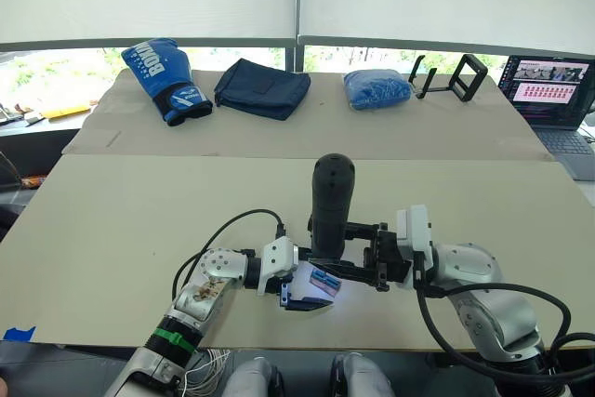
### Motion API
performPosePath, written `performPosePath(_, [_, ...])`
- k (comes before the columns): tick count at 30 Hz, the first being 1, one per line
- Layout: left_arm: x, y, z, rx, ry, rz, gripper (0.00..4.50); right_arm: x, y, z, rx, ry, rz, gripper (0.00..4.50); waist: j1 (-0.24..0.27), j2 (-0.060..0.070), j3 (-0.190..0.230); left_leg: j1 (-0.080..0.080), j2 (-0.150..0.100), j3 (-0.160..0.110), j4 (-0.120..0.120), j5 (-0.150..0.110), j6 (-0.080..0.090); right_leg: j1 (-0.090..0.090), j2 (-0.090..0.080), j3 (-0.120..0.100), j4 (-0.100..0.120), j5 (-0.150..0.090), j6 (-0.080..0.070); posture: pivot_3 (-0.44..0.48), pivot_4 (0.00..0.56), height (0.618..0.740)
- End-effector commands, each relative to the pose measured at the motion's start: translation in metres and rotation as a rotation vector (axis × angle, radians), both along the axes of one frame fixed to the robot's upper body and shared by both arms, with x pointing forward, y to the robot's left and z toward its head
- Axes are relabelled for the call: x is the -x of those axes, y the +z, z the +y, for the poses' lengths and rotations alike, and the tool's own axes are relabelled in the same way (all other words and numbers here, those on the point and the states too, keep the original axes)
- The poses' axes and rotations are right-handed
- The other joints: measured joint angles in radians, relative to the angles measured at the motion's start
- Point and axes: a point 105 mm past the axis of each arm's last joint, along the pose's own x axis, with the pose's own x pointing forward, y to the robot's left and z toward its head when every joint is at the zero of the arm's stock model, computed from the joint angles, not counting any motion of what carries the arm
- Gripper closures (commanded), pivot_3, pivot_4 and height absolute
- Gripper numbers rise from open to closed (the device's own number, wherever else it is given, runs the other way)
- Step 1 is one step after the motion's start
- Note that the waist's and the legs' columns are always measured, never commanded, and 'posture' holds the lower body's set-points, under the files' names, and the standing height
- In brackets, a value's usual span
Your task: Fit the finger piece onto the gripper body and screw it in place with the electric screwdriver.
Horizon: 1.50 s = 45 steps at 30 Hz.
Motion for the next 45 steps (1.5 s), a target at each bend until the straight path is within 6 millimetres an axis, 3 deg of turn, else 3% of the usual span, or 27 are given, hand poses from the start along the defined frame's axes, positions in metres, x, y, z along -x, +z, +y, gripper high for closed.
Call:
performPosePath(1, [0.0082, -0.0177, -0.0016, -0.029, -0.010, 0.067, 0.06, 0.0035, 0.0155, -0.0018, -0.038, 0.002, -0.079, 2.59, 0.000, 0.000, 0.000, 0.000, 0.000, 0.000, 0.000, 0.000, 0.000, 0.000, 0.000, 0.000, 0.000, 0.000, 0.000, 0.000, 0.150, 0.740])
performPosePath(45, [0.0096, -0.0199, -0.0023, -0.027, -0.011, 0.067, 0.06, 0.0046, 0.0152, -0.0019, -0.038, 0.003, -0.084, 2.59, 0.002, 0.001, 0.000, 0.000, 0.000, 0.000, 0.000, -0.001, 0.001, 0.001, -0.001, 0.000, 0.000, 0.000, 0.000, 0.000, 0.150, 0.740])
